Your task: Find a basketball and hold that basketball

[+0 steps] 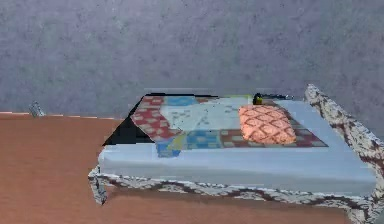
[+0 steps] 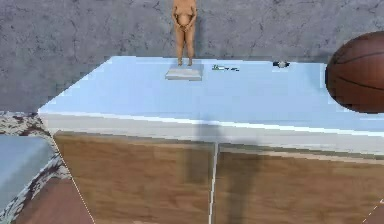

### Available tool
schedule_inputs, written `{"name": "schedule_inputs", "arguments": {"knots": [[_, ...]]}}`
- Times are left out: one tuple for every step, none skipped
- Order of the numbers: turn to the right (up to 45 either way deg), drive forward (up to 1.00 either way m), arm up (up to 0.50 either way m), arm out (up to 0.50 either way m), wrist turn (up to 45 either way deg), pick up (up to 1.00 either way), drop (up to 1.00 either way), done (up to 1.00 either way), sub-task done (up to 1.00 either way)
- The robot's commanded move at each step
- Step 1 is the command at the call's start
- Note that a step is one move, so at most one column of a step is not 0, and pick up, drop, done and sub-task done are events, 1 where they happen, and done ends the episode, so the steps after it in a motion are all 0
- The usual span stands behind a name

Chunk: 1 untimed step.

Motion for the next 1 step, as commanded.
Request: {"name": "schedule_inputs", "arguments": {"knots": [[36.0, 0.0, 0.0, 0.0, 0.0, 0.0, 0.0, 0.0, 0.0]]}}
